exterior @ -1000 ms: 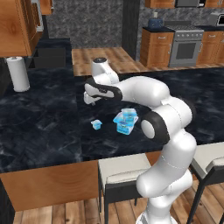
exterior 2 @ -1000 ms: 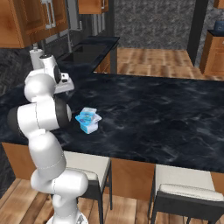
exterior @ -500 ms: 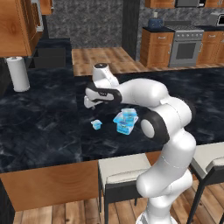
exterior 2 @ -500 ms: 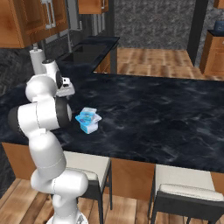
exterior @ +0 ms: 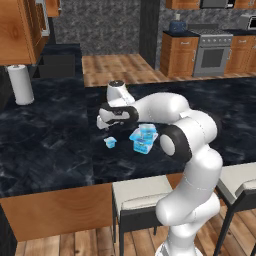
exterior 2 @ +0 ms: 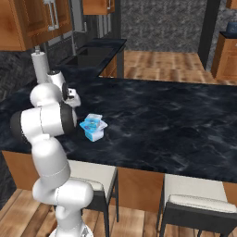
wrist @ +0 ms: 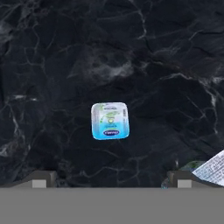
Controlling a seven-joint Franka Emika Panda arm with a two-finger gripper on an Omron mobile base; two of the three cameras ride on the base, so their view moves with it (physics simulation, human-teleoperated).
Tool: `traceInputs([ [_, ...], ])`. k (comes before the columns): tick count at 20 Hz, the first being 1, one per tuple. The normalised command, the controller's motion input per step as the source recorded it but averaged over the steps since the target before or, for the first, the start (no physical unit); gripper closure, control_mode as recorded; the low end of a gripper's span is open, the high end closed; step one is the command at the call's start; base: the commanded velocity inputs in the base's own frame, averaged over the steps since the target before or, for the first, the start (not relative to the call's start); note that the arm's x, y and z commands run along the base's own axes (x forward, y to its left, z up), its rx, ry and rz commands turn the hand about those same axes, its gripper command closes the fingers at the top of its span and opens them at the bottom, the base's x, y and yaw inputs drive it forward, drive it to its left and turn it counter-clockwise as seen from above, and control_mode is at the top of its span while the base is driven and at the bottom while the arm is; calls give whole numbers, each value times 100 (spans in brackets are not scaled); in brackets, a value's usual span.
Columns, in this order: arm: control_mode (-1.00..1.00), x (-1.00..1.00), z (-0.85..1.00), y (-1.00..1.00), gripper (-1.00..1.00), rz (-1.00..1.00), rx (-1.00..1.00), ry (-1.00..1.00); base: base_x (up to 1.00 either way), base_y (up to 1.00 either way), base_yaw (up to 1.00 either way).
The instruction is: Stack the yogurt containers by placing the smaller containers on top of the larger containers.
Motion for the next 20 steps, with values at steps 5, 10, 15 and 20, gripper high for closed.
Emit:
traceInputs([
  [5,-100,20,-25,0,-100,-1,0,0,0,0,0],
  [10,-100,21,-26,3,-100,-1,0,0,0,0,0],
  [15,-100,1,-20,6,-100,0,0,0,0,0,0],
  [20,-100,1,-10,10,-100,0,0,0,0,0,0],
])
